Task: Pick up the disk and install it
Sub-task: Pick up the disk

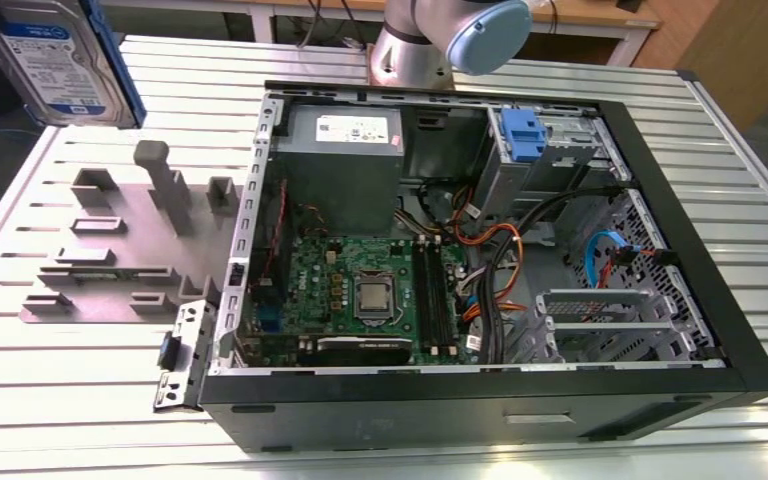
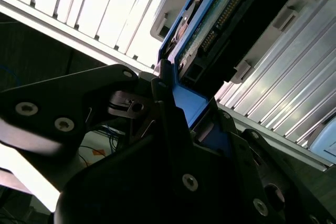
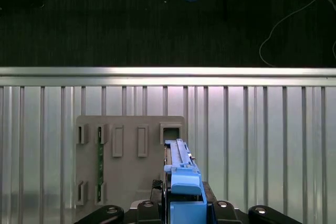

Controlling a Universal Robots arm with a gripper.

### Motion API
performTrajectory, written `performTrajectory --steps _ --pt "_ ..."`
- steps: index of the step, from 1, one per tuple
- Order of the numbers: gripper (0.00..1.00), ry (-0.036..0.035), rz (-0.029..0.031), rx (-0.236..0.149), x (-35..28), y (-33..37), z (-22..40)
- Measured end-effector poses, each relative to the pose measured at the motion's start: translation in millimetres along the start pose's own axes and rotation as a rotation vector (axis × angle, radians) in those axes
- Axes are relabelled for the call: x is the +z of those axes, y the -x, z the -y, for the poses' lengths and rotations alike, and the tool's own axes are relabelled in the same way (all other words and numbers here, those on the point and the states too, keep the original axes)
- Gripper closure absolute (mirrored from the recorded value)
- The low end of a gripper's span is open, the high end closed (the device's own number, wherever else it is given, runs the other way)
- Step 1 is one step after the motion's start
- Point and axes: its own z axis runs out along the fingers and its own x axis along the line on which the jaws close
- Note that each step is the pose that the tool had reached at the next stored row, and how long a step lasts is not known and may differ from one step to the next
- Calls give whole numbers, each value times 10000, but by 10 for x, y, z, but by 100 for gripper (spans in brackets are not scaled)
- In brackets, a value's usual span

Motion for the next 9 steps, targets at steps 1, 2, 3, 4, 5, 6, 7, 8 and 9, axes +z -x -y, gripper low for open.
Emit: performTrajectory --steps 1,2,3,4,5,6,7,8,9 --pt "63 0 0 0 -4 0 0" --pt "63 1 0 0 -7 0 0" --pt "63 1 0 1 -11 1 0" --pt "63 1 0 0 -15 0 0" --pt "63 1 0 0 -18 0 0" --pt "63 0 0 0 -22 1 0" --pt "63 1 -1 0 -27 1 0" --pt "63 1 0 0 -32 1 0" --pt "63 1 0 0 -37 1 0"
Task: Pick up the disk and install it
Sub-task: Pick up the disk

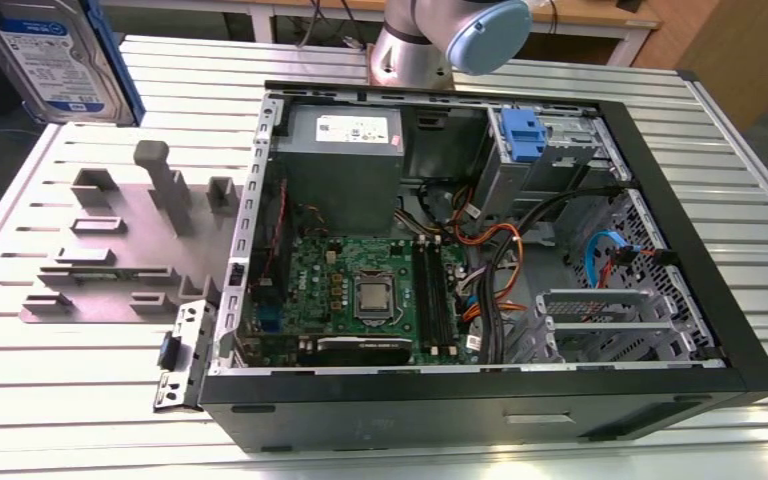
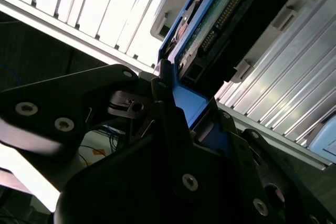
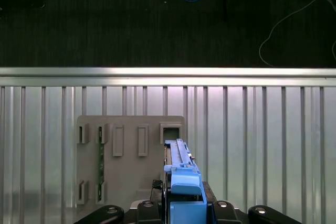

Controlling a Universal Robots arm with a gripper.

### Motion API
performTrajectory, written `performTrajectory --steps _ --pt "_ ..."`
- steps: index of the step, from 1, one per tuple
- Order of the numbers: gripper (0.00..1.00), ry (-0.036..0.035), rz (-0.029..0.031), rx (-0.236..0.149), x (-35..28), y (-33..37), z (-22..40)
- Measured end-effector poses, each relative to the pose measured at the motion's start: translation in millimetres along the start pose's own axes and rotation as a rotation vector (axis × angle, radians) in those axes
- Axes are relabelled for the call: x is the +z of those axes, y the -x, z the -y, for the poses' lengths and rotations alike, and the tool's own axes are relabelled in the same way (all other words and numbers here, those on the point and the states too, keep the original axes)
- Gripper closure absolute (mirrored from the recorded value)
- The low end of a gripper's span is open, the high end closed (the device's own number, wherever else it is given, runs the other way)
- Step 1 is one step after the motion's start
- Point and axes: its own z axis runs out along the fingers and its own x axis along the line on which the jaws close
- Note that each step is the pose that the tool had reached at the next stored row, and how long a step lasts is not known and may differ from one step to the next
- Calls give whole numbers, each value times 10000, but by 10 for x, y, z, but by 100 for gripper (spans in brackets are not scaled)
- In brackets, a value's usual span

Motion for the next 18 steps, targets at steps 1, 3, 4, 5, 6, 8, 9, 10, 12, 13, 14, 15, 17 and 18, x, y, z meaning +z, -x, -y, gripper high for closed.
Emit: performTrajectory --steps 1,3,4,5,6,8,9,10,12,13,14,15,17,18 --pt "63 0 0 0 -5 0 0" --pt "63 0 0 0 -15 0 0" --pt "63 0 0 0 -19 1 0" --pt "63 -1 0 0 -23 1 0" --pt "63 0 0 0 -28 1 0" --pt "63 0 0 0 -36 1 0" --pt "63 0 0 -1 -40 1 0" --pt "63 0 0 0 -44 1 0" --pt "63 0 0 0 -52 2 0" --pt "63 0 0 0 -55 2 0" --pt "63 0 0 0 -59 2 0" --pt "63 0 0 0 -64 2 0" --pt "63 0 0 0 -74 2 0" --pt "63 0 0 0 -80 3 0"
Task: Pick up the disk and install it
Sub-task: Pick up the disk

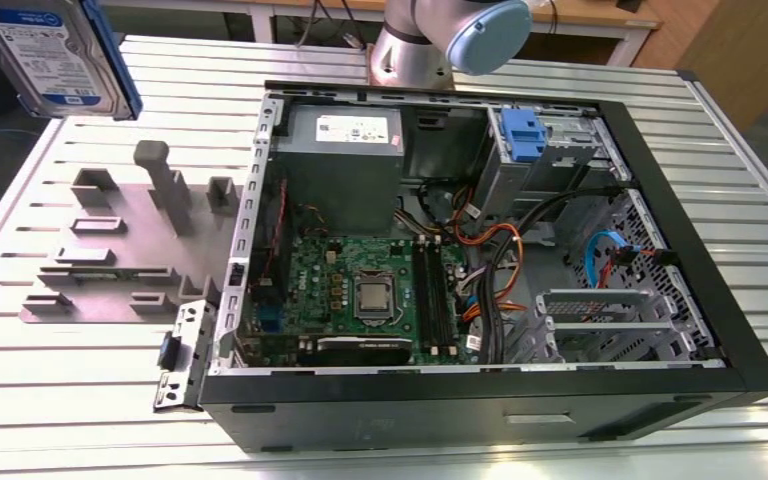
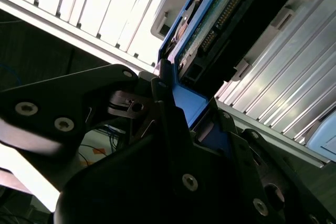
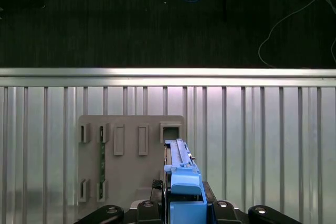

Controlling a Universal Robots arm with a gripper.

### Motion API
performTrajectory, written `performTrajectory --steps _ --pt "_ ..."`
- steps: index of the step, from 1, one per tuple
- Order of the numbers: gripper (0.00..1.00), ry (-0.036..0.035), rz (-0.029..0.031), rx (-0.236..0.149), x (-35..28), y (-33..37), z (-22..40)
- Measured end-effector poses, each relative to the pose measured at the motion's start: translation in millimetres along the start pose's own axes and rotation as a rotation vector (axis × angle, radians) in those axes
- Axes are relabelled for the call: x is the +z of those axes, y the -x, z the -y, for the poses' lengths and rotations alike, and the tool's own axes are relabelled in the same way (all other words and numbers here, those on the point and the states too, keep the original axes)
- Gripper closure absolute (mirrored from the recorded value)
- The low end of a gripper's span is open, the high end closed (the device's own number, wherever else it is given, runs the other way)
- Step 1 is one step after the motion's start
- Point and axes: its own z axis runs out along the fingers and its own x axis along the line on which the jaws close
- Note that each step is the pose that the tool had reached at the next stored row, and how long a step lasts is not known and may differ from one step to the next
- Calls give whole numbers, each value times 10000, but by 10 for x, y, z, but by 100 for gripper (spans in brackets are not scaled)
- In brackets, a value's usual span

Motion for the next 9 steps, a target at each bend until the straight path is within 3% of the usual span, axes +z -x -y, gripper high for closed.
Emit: performTrajectory --steps 9 --pt "63 0 0 0 -48 2 0"
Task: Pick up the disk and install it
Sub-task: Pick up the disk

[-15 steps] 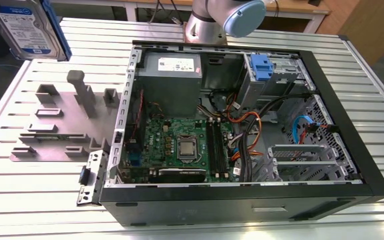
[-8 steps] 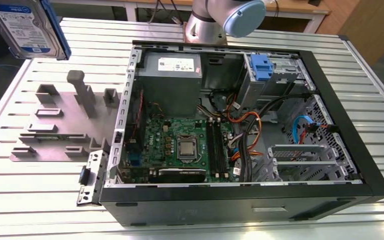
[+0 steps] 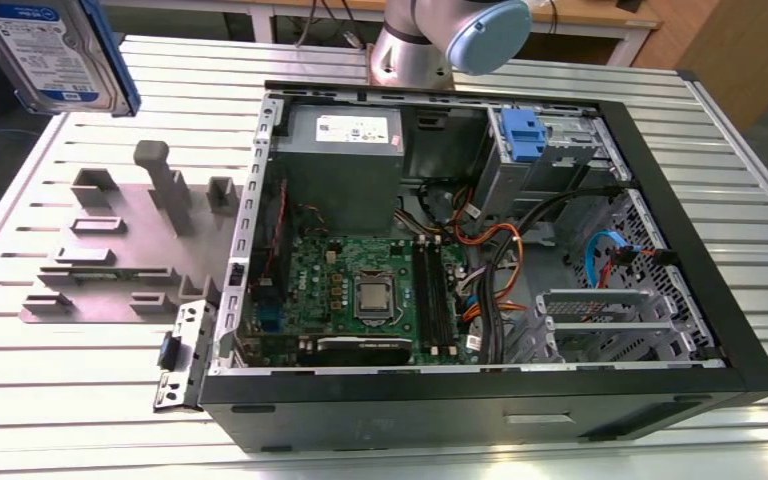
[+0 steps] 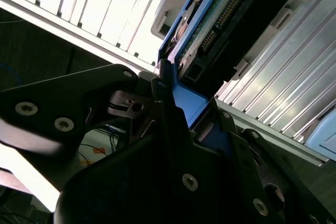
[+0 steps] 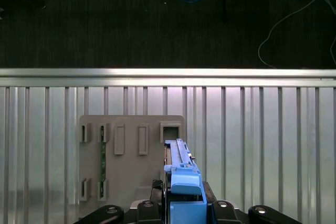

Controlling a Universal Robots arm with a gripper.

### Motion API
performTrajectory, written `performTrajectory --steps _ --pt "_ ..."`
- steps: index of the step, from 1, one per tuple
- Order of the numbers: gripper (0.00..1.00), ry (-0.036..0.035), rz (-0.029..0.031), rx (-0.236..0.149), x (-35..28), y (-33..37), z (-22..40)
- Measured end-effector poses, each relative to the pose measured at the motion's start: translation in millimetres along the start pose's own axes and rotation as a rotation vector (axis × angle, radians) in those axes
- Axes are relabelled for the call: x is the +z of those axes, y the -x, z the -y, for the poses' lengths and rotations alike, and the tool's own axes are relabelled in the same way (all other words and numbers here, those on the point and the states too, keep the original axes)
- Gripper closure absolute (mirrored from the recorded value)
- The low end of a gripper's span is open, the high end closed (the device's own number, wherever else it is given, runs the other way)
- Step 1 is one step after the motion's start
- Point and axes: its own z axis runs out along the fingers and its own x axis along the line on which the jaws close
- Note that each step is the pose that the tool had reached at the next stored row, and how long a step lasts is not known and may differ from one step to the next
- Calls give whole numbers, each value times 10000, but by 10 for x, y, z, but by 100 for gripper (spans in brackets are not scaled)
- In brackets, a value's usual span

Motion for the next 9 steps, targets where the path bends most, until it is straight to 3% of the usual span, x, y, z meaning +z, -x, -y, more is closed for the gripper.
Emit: performTrajectory --steps 9 --pt "63 0 0 0 -57 2 0"
